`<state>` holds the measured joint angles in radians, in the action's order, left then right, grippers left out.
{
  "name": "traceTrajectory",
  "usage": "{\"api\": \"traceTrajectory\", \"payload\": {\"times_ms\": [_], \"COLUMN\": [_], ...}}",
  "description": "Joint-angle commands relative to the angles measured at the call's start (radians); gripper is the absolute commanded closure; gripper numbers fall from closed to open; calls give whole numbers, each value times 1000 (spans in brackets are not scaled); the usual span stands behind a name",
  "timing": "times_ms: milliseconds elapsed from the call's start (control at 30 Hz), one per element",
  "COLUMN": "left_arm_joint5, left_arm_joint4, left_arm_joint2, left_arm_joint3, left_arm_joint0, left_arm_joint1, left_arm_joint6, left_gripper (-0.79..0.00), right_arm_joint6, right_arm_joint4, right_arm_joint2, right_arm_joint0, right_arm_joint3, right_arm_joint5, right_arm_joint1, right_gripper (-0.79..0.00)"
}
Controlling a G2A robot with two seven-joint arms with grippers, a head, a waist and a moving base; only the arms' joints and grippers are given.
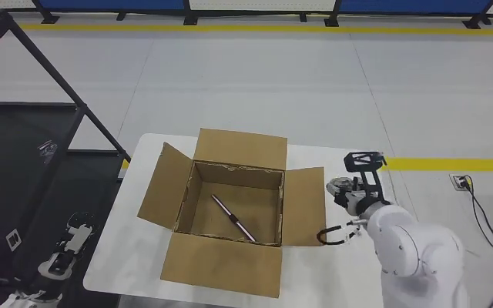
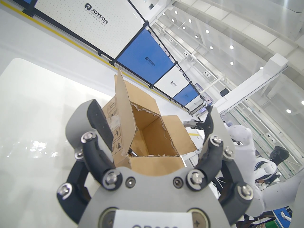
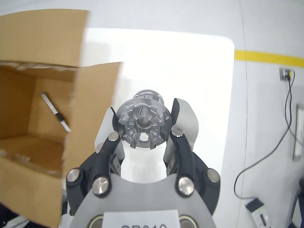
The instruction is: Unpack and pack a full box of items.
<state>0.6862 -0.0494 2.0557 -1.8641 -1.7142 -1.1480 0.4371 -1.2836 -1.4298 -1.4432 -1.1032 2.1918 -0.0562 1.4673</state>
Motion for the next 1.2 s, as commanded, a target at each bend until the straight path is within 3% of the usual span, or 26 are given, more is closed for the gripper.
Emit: {"api": "traceTrajectory", "payload": {"times_ms": [0, 167, 267, 400, 600, 767, 833, 900, 1167], "left_arm_joint5": [0, 0, 0, 0, 0, 0, 0, 0, 0], "left_arm_joint4": [0, 0, 0, 0, 0, 0, 0, 0, 0], "left_arm_joint2": [0, 0, 0, 0, 0, 0, 0, 0, 0], "left_arm_joint3": [0, 0, 0, 0, 0, 0, 0, 0, 0], "left_arm_joint0": [0, 0, 0, 0, 0, 0, 0, 0, 0], "left_arm_joint1": [0, 0, 0, 0, 0, 0, 0, 0, 0], "left_arm_joint6": [0, 0, 0, 0, 0, 0, 0, 0, 0], "left_gripper": [-785, -785, -785, -785, -785, -785, -785, -785, -785], "right_arm_joint6": [4, -32, -73, -103, -60, 35, 75, 115, 208], "right_arm_joint4": [-56, -208, -224, -129, 72, 187, 222, 234, 290], "right_arm_joint2": [117, 413, 546, 651, 714, 729, 732, 736, 714], "right_arm_joint0": [-16, 78, 198, 379, 586, 681, 696, 704, 720], "right_arm_joint3": [85, -38, -224, -523, -943, -1208, -1274, -1324, -1464], "right_arm_joint5": [9, 6, -36, -93, -168, -204, -203, -214, -187], "right_arm_joint1": [2, 24, 54, 110, 195, 249, 265, 277, 300], "right_gripper": [0, 0, 0, 0, 0, 0, -203, -286, -342]}}
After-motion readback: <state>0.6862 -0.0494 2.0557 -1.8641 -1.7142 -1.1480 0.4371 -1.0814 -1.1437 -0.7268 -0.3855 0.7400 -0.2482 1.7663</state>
